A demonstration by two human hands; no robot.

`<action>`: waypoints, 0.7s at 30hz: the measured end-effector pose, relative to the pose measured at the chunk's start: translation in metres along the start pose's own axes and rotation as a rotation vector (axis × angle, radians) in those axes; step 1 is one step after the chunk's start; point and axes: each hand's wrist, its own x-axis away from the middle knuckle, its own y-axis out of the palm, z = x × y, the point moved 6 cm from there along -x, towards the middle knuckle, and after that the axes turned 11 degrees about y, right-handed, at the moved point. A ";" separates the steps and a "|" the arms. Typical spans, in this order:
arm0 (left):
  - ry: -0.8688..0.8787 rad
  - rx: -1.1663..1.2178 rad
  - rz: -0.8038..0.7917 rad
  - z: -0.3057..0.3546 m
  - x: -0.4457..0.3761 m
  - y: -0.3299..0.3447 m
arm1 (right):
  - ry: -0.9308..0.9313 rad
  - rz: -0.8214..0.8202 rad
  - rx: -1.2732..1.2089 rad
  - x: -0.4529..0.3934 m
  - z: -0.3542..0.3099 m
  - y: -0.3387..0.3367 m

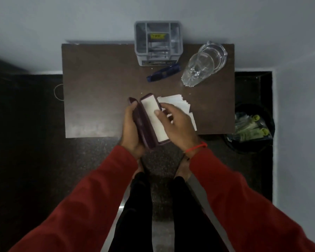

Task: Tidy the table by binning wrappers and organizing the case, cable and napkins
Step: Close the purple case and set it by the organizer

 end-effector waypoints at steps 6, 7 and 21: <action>0.086 0.090 0.124 0.016 -0.002 -0.040 | -0.174 0.245 0.255 -0.083 -0.025 0.001; 0.087 0.105 0.137 0.018 0.000 -0.045 | -0.191 0.266 0.309 -0.097 -0.026 0.004; 0.120 0.160 0.191 0.033 -0.005 -0.072 | -0.251 0.328 0.674 -0.110 -0.055 0.011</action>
